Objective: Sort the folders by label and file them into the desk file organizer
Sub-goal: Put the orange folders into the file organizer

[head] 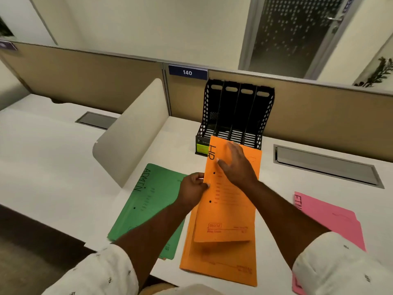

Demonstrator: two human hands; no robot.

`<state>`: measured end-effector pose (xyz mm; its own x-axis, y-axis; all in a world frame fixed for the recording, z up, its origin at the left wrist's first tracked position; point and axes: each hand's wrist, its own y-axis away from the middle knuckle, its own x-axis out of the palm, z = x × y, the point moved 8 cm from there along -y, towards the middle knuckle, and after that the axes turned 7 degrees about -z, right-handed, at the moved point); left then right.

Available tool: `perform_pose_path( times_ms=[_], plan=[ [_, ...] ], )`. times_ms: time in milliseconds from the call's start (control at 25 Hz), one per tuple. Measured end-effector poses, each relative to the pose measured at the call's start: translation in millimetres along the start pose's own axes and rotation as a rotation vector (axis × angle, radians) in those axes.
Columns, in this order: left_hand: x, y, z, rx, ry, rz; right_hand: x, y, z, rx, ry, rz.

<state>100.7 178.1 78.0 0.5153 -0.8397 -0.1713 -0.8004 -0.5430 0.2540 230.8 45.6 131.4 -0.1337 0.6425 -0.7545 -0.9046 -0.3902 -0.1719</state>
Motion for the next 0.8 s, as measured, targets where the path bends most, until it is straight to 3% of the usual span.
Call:
perform_pose_path(
  times_ms=[280, 560, 800],
  plan=[
    [-33.1, -20.4, -86.9, 0.386, -0.262, -0.202, -32.0, -69.2, 109.7, -0.091, 0.007, -0.128],
    [-59.6, -34.3, -132.7, 0.709, -0.349, -0.131, -58.6, -101.3, 168.0, 0.015, 0.048, -0.349],
    [-56.1, -70.0, -141.8, 0.622, -0.317, -0.011, -98.2, -128.2, 198.9, -0.05, 0.073, -0.475]
  ],
)
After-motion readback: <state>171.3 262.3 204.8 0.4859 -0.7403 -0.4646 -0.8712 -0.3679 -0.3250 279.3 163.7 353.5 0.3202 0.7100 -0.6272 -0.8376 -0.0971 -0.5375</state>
